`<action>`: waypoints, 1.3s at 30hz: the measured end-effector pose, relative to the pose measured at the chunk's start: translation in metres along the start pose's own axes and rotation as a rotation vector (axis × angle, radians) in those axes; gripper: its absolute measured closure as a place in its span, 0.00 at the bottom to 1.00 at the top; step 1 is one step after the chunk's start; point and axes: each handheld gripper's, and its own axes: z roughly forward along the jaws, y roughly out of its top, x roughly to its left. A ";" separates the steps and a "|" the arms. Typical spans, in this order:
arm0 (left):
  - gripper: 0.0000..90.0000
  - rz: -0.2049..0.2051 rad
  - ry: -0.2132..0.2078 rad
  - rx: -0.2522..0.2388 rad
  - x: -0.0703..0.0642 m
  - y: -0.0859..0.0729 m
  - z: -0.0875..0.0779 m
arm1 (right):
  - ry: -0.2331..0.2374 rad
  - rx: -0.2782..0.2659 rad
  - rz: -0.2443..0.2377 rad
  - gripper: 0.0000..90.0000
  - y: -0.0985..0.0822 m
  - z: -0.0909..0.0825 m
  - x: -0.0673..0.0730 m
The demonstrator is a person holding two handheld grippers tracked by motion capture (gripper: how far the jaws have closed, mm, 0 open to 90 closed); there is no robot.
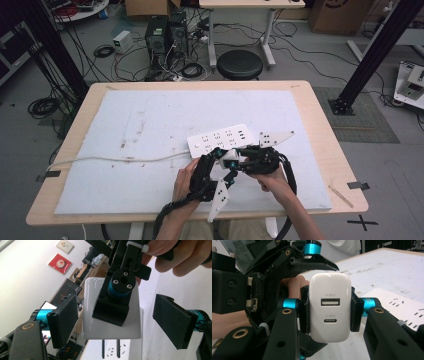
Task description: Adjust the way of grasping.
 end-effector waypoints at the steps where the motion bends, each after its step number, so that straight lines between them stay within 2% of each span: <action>1: 0.23 0.009 0.008 0.004 0.000 0.001 -0.001 | -0.003 -0.004 0.003 0.70 0.000 -0.001 0.001; 6: 0.23 -0.003 0.014 -0.006 0.005 0.002 -0.007 | -0.017 -0.021 -0.025 0.70 -0.001 -0.002 0.001; 8: 0.23 -0.029 0.013 -0.014 0.007 0.002 -0.009 | -0.028 -0.012 -0.015 0.70 -0.002 -0.003 0.001; 13: 0.23 -0.044 0.010 -0.014 0.010 0.001 -0.013 | -0.044 -0.019 -0.006 0.70 -0.004 -0.004 -0.001; 24: 0.23 -0.168 -0.020 0.010 0.032 -0.008 -0.033 | -0.075 -0.040 0.010 0.70 -0.005 -0.009 -0.004; 25: 0.23 -0.185 -0.026 0.007 0.033 -0.009 -0.035 | -0.076 -0.037 0.022 0.70 -0.005 -0.010 -0.004; 32: 0.23 -0.294 -0.042 0.010 0.045 -0.016 -0.046 | -0.093 -0.054 0.027 0.70 -0.005 -0.016 -0.006; 39: 0.23 -0.455 -0.065 0.024 0.060 -0.030 -0.055 | -0.108 -0.062 0.027 0.70 -0.006 -0.020 -0.007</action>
